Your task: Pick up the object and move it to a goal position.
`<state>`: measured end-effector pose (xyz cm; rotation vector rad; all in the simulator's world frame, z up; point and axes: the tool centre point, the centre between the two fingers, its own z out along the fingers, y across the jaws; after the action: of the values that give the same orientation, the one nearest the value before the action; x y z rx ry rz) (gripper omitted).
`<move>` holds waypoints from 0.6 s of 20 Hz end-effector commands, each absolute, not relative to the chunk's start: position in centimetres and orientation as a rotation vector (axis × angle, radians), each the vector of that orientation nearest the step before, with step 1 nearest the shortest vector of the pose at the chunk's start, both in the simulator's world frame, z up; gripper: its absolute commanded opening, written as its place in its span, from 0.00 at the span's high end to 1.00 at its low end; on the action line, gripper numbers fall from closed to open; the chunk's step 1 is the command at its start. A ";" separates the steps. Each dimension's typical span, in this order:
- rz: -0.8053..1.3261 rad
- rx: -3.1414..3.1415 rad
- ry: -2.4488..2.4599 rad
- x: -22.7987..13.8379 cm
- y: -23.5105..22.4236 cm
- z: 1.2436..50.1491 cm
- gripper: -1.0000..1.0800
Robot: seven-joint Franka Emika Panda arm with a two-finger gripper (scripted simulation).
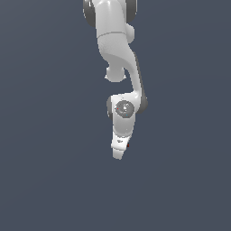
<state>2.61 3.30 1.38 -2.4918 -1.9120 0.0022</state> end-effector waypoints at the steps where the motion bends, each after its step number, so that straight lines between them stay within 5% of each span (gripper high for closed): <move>1: 0.000 -2.492 -1.913 2.7 3.3 1.3 1.00; 12: -0.007 -2.492 -1.918 2.9 3.5 1.7 1.00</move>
<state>2.75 3.35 1.46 -2.4920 -1.9144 -0.0021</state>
